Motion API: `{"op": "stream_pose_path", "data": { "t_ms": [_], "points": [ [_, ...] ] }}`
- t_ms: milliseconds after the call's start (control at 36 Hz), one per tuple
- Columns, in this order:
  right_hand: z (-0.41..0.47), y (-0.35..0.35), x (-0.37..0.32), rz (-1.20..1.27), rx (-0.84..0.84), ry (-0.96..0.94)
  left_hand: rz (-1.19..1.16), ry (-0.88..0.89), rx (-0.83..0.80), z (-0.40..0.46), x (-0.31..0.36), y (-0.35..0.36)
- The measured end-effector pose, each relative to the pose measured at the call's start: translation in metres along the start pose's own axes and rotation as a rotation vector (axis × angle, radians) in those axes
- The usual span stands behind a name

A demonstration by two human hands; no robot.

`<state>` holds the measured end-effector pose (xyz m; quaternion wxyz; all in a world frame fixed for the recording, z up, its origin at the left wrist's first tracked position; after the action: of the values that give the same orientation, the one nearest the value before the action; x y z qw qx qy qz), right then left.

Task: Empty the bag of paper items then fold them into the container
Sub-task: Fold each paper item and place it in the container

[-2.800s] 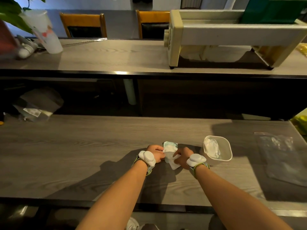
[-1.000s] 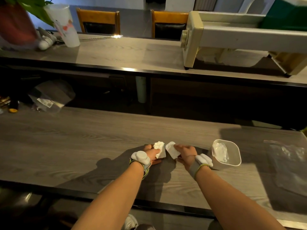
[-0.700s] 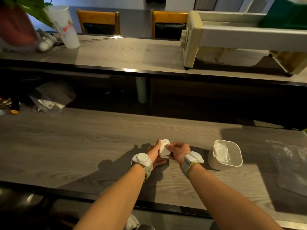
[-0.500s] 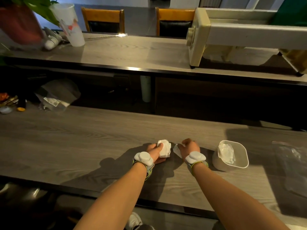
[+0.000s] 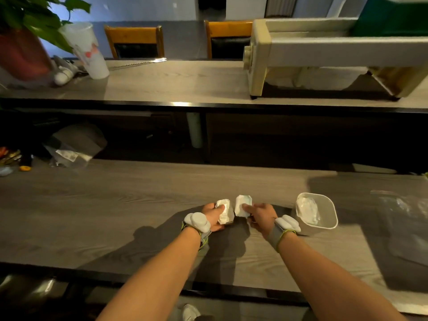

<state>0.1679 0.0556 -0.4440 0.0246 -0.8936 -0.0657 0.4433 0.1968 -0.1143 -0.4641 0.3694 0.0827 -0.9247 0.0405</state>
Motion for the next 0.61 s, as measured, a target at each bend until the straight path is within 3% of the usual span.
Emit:
{"op": "stream_pose_path", "data": {
  "t_ms": [56,139,278,361,444,611],
  "points": [
    [-0.006,0.002,-0.006,0.082,-0.039,-0.017,-0.004,-0.012,-0.019,-0.001,0.001,0.008],
    [-0.017,-0.004,-0.013,0.000,-0.076,-0.041,-0.092,-0.026,-0.074,-0.013,0.008,0.031],
    [-0.031,-0.033,-0.025,-0.132,0.001,-0.094,-0.111,0.063,-0.171,-0.026,0.024,0.077],
    [-0.042,-0.062,-0.037,-0.106,0.112,-0.152,-0.099,0.134,-0.130,-0.035,0.040,0.100],
    [-0.052,-0.093,-0.057,-0.264,0.241,-0.256,-0.053,0.162,-0.064,-0.040,0.052,0.121],
    [-0.057,-0.145,-0.071,-0.225,0.267,-0.244,-0.011,0.224,-0.184,-0.054,0.069,0.178]
  ]
}}
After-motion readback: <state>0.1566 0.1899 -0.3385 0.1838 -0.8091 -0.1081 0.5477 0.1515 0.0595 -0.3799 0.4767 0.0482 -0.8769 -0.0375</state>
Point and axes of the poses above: each hand's wrist, its own z-axis towards the middle knuckle, its own y-axis out of the palm, x = y × z, the point moved 9 cm from there along z, towards the middle knuckle, and after that the axes turned 2 degrees about z, right-handed, at the moved point
